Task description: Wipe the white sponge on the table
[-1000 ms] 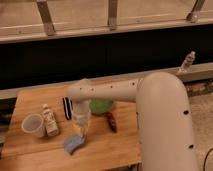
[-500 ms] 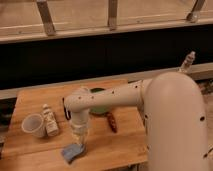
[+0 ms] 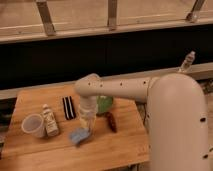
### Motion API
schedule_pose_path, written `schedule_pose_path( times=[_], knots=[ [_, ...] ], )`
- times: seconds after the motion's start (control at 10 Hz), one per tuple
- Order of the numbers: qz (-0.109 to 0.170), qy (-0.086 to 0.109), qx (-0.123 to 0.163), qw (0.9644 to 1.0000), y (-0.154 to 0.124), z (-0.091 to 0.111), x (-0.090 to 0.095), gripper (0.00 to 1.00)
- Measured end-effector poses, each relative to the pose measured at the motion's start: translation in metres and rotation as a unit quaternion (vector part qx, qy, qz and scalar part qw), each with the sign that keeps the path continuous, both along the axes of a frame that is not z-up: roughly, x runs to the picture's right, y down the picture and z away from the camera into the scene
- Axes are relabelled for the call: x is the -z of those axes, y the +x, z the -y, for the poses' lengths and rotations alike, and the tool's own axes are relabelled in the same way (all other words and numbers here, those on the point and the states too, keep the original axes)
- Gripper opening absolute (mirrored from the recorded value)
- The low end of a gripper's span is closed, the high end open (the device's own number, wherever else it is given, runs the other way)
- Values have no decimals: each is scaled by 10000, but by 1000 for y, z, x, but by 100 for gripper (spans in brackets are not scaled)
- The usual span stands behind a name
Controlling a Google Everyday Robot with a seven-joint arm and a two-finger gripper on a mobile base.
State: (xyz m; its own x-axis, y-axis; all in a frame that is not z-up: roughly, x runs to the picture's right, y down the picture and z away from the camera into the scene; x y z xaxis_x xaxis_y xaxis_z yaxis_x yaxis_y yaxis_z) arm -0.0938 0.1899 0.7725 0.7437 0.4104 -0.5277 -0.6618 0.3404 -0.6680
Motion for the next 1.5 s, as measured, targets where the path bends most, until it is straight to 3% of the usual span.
schedule_pose_path(
  times=[0.3, 0.5, 0.6, 0.8, 1.0, 1.3, 1.5],
  knots=[
    [168, 20, 122, 9998, 2, 23, -14, 0],
    [285, 6, 257, 9993, -1, 17, -8, 2],
    [301, -6, 284, 9991, -4, 9, -2, 8],
    [292, -32, 269, 9992, -11, -15, 20, 30],
    [298, -39, 210, 9993, -14, -25, 34, 50],
    [360, 5, 106, 9993, -14, -12, 33, 76],
    [471, 58, 61, 9989, -27, 0, 32, 80]
  ],
)
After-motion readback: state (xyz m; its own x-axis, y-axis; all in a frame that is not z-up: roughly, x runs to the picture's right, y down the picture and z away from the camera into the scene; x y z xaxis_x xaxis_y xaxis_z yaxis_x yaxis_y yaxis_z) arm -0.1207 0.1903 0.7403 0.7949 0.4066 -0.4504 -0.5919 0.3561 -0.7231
